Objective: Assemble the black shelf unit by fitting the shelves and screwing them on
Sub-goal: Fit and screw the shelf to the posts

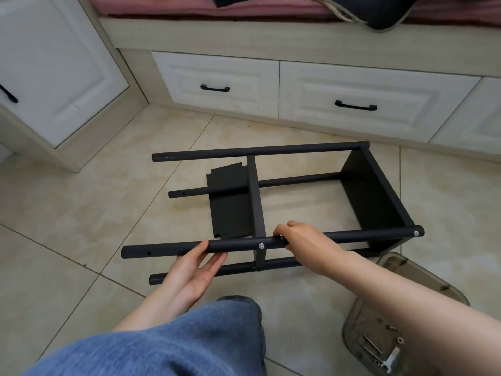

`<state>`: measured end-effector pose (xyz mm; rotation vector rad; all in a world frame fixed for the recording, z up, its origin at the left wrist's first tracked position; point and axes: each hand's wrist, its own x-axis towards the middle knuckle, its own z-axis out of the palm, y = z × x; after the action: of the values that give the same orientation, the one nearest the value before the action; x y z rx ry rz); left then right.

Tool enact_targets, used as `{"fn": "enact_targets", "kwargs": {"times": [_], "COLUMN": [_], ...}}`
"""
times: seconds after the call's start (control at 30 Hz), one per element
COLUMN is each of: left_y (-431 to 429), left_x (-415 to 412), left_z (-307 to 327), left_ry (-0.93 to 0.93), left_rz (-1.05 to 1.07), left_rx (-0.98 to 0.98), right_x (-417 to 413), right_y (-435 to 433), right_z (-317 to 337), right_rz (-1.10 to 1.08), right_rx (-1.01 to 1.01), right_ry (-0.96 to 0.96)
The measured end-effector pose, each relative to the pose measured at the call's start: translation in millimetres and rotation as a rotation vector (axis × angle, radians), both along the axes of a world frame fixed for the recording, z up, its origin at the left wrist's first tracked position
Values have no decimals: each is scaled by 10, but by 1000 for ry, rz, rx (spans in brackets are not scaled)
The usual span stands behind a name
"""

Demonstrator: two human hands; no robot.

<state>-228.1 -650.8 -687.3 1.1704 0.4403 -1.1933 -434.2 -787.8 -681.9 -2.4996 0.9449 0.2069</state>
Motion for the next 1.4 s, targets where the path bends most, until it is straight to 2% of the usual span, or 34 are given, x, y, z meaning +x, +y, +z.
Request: {"fn": "enact_targets", "kwargs": {"times": [0.23,0.53,0.83,1.07,1.3,1.4], "left_y": [-68,-416,-693,-843,-849,-759], "left_x": [4,6,-81,-253,-502,-587], "left_z": [207,1032,1897,2292,2483,2537], "left_ry": [-78,-348,-605,-817,-1060,-1174], "left_rz": [-25,-156,-344,-432,-527,-581], "left_rx": [-111,-250,-260,-257,-258,-264], "right_x": [-36,-41,-107,-133,-150,-185], "right_y": [-69,-148,-131,-78,45,54], "right_z": [175,645,982,1066,1070,1199], "right_rz": [-46,-241,-380,-429,-456,-370], "right_rx": [-27,-73,85,181,296,331], "right_ry": [-23,-144,-386,-521,-563,-474]}}
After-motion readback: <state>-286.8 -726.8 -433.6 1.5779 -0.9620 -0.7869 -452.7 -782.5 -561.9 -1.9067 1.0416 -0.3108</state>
